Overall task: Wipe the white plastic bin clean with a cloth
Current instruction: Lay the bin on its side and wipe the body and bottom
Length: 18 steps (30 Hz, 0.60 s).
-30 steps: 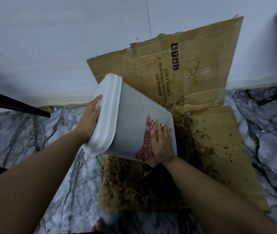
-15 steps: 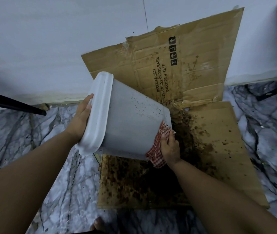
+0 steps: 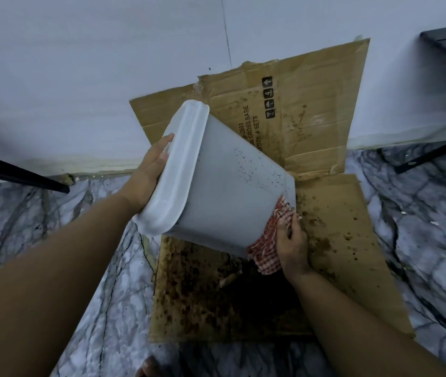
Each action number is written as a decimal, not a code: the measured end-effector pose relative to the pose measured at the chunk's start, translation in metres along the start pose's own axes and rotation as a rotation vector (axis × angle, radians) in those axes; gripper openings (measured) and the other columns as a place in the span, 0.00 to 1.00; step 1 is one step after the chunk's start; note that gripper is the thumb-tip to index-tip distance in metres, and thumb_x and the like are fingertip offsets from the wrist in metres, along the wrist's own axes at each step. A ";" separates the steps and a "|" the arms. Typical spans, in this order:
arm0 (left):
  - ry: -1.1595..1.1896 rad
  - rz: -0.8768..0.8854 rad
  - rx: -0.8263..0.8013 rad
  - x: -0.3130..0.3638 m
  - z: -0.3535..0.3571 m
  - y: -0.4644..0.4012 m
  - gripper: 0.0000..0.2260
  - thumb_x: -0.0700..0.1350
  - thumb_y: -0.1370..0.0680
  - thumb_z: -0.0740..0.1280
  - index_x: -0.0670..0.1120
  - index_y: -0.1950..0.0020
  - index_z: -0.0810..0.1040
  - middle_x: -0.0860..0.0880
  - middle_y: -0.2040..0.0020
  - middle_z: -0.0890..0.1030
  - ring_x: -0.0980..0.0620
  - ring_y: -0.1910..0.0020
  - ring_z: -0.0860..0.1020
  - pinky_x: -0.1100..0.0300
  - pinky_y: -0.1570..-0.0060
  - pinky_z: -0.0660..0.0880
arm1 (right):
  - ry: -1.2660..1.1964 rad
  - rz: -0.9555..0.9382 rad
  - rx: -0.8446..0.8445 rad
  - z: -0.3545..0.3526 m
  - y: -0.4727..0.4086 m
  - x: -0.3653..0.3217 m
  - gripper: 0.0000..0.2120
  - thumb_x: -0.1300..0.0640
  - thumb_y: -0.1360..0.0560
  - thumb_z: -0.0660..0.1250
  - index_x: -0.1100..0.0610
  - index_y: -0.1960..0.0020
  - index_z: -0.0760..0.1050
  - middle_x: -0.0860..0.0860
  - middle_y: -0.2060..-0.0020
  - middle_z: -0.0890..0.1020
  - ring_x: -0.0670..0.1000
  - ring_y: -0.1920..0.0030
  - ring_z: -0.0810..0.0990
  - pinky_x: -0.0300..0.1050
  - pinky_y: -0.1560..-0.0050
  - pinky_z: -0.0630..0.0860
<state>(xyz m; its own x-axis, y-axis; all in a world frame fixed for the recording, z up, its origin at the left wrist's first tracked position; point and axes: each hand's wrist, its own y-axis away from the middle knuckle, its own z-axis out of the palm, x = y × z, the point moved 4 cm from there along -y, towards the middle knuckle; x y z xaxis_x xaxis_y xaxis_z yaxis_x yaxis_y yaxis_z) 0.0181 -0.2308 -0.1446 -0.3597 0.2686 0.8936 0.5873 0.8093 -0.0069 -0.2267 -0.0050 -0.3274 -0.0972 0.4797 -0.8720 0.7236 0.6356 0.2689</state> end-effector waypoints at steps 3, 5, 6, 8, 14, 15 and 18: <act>0.129 -0.013 -0.011 -0.006 0.029 0.005 0.30 0.69 0.21 0.57 0.62 0.21 0.62 0.57 0.20 0.63 0.52 0.22 0.64 0.39 0.24 0.60 | 0.072 -0.109 0.093 -0.048 -0.001 -0.002 0.33 0.41 0.19 0.58 0.58 0.21 0.59 0.61 0.25 0.66 0.61 0.26 0.65 0.47 0.27 0.59; 0.253 -0.062 0.006 -0.017 0.055 0.016 0.31 0.70 0.23 0.60 0.62 0.22 0.64 0.56 0.21 0.65 0.49 0.23 0.65 0.37 0.25 0.62 | 0.148 -0.147 0.125 -0.077 -0.003 0.000 0.37 0.37 0.23 0.55 0.58 0.22 0.61 0.60 0.25 0.67 0.61 0.26 0.65 0.52 0.26 0.60; 0.295 -0.075 0.009 -0.023 0.069 0.022 0.31 0.69 0.23 0.61 0.62 0.22 0.64 0.55 0.21 0.66 0.48 0.23 0.66 0.36 0.26 0.62 | 0.187 -0.148 0.138 -0.089 -0.006 0.003 0.38 0.35 0.24 0.54 0.57 0.22 0.61 0.60 0.26 0.67 0.61 0.26 0.65 0.54 0.26 0.62; 0.353 -0.089 0.007 -0.032 0.096 0.033 0.30 0.67 0.22 0.61 0.60 0.21 0.64 0.53 0.22 0.67 0.46 0.24 0.67 0.36 0.27 0.64 | 0.254 -0.126 0.149 -0.107 -0.012 0.013 0.39 0.34 0.25 0.53 0.56 0.22 0.61 0.61 0.26 0.68 0.62 0.27 0.66 0.57 0.27 0.64; 0.395 -0.147 0.077 -0.052 0.135 0.048 0.26 0.55 0.18 0.57 0.52 0.20 0.63 0.57 0.27 0.72 0.61 0.34 0.75 0.57 0.34 0.74 | 0.395 -0.059 0.068 -0.112 -0.020 0.039 0.36 0.36 0.22 0.55 0.54 0.21 0.59 0.63 0.25 0.65 0.65 0.27 0.64 0.55 0.28 0.61; 0.398 -0.140 0.084 -0.053 0.137 0.050 0.24 0.53 0.17 0.56 0.50 0.20 0.63 0.60 0.30 0.74 0.64 0.36 0.76 0.64 0.39 0.76 | 0.408 -0.066 0.068 -0.108 -0.020 0.041 0.36 0.36 0.22 0.56 0.55 0.21 0.58 0.64 0.26 0.65 0.66 0.28 0.65 0.56 0.28 0.61; 0.454 -0.131 0.089 -0.051 0.140 0.051 0.21 0.48 0.16 0.54 0.50 0.22 0.61 0.70 0.40 0.78 0.72 0.43 0.77 0.75 0.50 0.74 | 0.447 -0.102 0.099 -0.099 -0.023 0.044 0.40 0.34 0.24 0.50 0.59 0.22 0.60 0.70 0.30 0.67 0.70 0.32 0.68 0.61 0.31 0.65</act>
<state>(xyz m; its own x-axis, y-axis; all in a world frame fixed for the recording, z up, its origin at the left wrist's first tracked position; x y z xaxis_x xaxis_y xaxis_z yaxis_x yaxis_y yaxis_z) -0.0350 -0.1298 -0.2539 -0.0619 -0.0776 0.9951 0.4870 0.8679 0.0980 -0.3159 0.0615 -0.3316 -0.4403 0.6454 -0.6242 0.7550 0.6424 0.1317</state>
